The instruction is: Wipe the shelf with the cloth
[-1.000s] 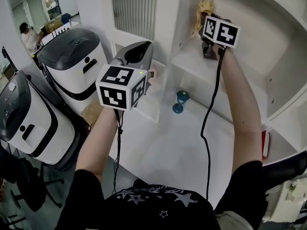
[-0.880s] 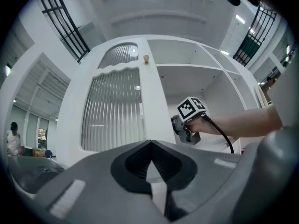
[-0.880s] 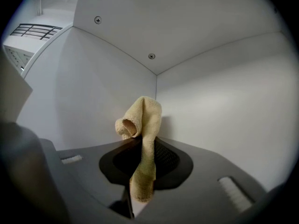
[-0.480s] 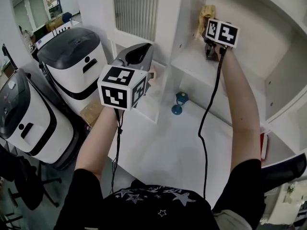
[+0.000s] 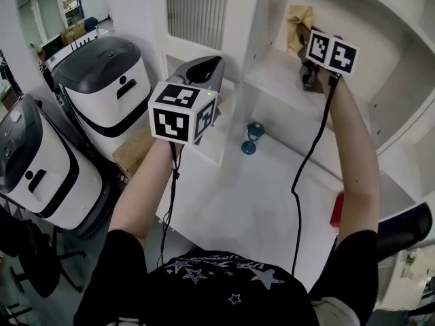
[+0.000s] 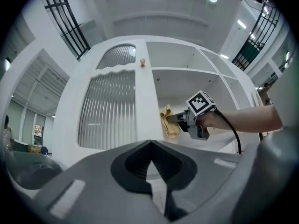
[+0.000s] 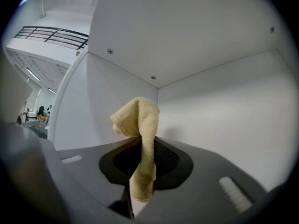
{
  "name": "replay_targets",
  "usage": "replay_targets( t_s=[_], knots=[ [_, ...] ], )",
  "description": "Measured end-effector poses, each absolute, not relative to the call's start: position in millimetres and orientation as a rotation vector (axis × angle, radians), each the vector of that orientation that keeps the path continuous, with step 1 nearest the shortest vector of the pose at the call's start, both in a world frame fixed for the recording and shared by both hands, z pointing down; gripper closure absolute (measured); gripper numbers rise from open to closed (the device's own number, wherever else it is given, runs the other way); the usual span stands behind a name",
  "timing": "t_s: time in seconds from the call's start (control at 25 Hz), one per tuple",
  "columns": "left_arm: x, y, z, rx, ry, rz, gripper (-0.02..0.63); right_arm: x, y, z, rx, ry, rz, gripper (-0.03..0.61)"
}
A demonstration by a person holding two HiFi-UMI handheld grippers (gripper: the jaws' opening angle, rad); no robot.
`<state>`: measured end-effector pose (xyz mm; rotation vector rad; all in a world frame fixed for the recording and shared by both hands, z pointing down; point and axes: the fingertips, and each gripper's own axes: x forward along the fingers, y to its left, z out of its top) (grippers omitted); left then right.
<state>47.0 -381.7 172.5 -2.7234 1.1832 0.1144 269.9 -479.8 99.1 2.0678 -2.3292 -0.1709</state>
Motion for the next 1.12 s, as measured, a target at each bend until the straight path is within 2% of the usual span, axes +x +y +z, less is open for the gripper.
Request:
replay_targets(
  t_s=[0.64,1.12],
  knots=[
    [61.7,-338.2,177.7,-2.754,1.093,0.075,0.612,161.5,-399.2,125.9,1.844,-2.633,-0.052,0.503],
    [58.8,-335.6,190.8,-2.775,1.108,0.051,0.612,143.0,-414.1,141.9,1.857,-2.561,-0.010,0.505]
  ],
)
